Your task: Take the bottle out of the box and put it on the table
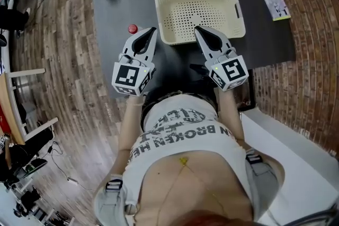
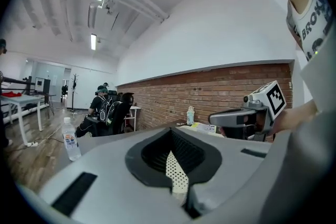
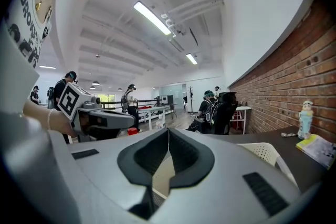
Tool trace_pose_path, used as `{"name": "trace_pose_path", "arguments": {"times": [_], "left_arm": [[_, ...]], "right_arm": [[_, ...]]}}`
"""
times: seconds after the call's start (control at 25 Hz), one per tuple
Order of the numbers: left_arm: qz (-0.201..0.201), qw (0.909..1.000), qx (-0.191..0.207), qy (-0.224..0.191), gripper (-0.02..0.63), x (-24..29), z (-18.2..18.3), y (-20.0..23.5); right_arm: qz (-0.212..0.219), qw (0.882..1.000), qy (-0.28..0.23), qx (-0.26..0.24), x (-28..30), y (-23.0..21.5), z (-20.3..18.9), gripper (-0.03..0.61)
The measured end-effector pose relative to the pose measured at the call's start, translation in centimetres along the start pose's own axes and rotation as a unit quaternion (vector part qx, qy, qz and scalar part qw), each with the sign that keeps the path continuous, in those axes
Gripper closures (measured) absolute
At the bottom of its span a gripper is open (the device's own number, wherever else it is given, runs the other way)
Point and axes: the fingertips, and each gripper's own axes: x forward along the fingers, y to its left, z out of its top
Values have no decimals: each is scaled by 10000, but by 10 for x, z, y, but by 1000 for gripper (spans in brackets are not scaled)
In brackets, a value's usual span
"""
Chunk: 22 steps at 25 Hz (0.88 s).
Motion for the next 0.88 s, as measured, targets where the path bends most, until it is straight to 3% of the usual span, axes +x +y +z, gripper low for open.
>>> {"name": "trace_pose_path", "arguments": {"times": [0.44, 0.88], "left_arm": [[95, 9997, -233, 60, 606, 33, 3, -40], [311, 9986, -401, 156, 606, 45, 1, -53]], "right_arm": [[157, 9999, 7, 28, -27, -48, 8, 569], [333, 9994, 88, 21, -37, -72, 8, 569]]}}
